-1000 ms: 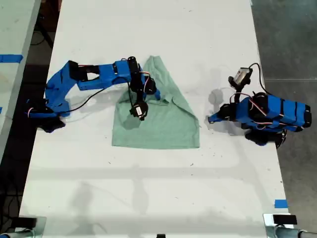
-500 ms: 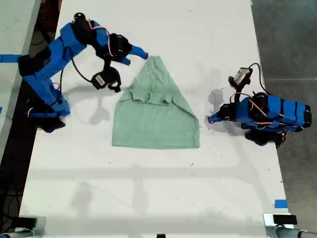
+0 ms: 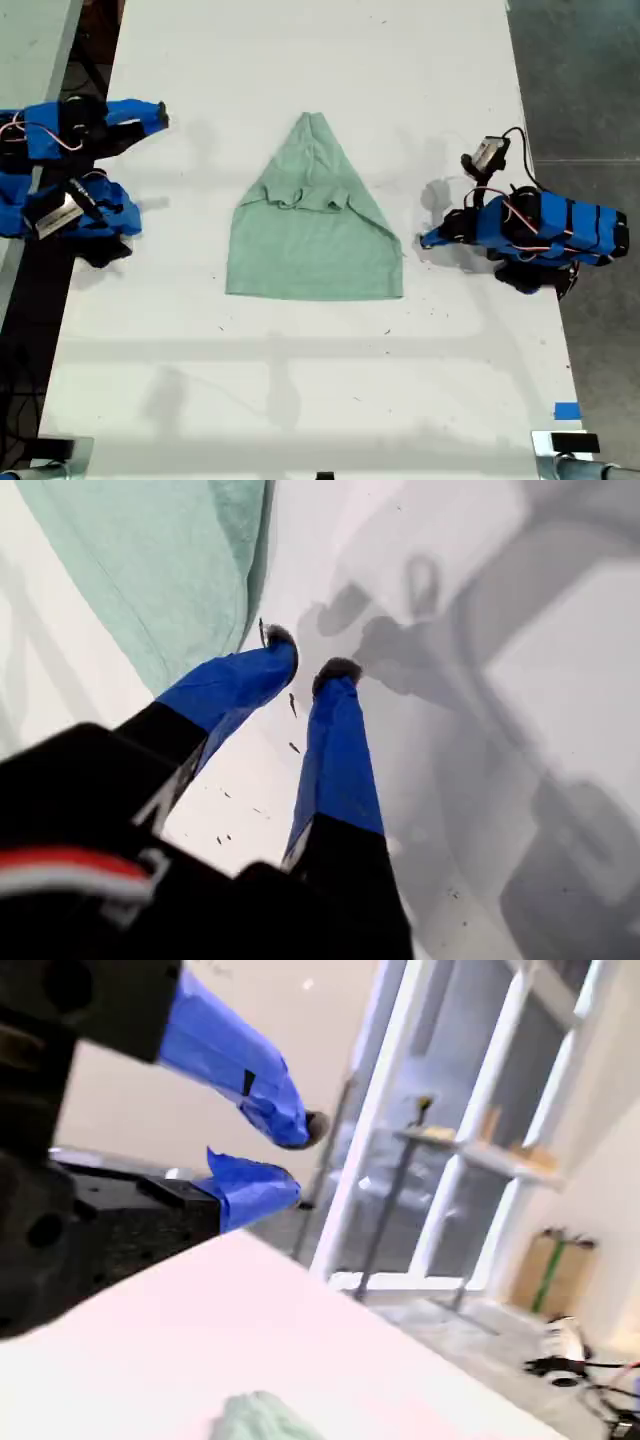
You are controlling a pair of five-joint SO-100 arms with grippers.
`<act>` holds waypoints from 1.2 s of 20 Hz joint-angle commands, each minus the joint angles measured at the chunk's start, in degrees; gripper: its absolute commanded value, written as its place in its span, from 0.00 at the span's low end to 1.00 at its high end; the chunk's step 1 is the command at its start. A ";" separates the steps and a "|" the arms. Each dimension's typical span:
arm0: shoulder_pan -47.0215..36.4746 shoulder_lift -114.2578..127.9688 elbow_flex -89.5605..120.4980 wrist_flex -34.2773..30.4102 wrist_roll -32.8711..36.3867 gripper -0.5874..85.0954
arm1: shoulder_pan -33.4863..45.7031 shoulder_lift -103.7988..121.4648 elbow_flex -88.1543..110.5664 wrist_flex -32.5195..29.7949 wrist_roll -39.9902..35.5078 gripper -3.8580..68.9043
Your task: Fold t shirt
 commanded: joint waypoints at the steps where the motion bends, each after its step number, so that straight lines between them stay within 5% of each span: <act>1: 2.81 14.85 23.38 -5.89 -2.72 0.02 | 0.35 0.35 2.37 -0.79 0.53 0.16; 3: 2.64 14.94 30.67 -5.98 -2.64 0.02 | 0.35 0.35 2.37 -0.79 0.62 0.16; 7: -3.16 14.94 41.48 4.31 -8.88 0.01 | 0.35 0.35 2.37 -0.79 0.62 0.16; 24: -0.62 15.03 41.31 3.96 -7.21 0.01 | 0.44 0.35 2.37 -0.79 0.62 0.16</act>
